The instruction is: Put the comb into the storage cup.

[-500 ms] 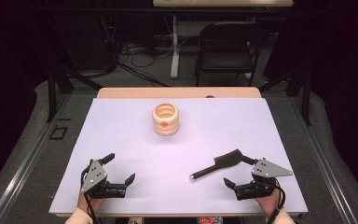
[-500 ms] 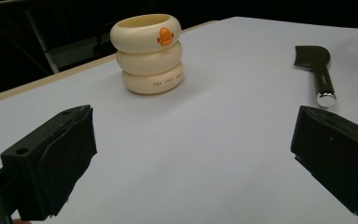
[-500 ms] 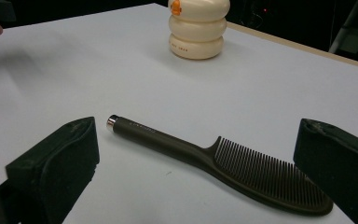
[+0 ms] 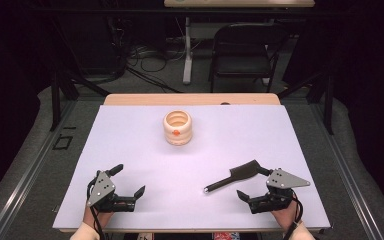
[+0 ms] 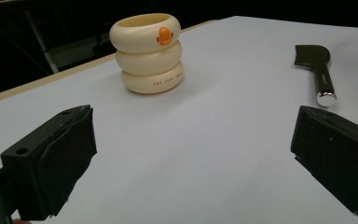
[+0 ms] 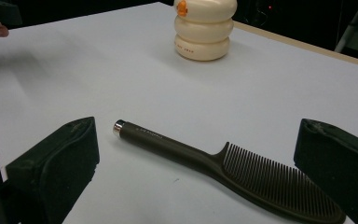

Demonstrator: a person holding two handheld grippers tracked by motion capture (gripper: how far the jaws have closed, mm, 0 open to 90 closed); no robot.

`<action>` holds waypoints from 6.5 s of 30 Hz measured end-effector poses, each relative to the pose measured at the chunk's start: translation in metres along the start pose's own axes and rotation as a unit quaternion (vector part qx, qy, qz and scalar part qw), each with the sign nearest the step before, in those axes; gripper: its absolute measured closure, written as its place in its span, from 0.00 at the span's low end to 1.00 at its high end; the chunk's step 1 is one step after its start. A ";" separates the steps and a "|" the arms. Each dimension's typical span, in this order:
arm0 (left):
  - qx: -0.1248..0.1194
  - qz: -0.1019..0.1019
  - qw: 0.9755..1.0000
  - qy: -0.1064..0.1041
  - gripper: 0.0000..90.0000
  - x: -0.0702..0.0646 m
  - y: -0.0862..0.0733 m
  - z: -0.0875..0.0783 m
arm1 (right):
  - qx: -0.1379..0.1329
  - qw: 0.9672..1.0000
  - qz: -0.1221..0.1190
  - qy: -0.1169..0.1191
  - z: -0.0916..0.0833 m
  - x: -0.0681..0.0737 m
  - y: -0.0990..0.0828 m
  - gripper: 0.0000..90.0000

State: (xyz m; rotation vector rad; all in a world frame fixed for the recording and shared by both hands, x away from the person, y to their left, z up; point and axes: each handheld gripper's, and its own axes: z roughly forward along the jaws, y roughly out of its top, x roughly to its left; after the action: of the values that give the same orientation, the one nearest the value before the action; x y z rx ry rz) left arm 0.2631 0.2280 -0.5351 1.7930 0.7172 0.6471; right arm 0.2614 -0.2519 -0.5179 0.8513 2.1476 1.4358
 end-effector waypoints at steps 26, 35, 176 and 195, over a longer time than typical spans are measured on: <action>0.002 -0.002 1.000 0.004 0.00 0.002 0.000 0.001 | 0.053 0.998 -0.011 0.038 0.057 0.008 0.024 0.00; 0.001 -0.001 1.000 0.004 0.00 0.002 0.000 0.000 | 0.082 0.995 -0.015 0.049 0.077 0.010 0.027 0.00; 0.013 0.003 1.000 0.005 0.00 0.003 -0.001 0.000 | 0.268 0.960 -0.037 0.069 0.064 0.023 0.005 1.00; 0.014 0.003 1.000 0.005 0.00 0.003 -0.001 0.000 | 0.272 0.961 -0.028 0.039 0.051 0.010 0.000 1.00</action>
State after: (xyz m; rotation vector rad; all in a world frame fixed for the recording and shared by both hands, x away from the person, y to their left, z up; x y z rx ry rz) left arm 0.2652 0.2306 -0.5357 1.8196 0.7309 0.6537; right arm 0.2865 -0.2109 -0.5375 0.9136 2.6543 0.8632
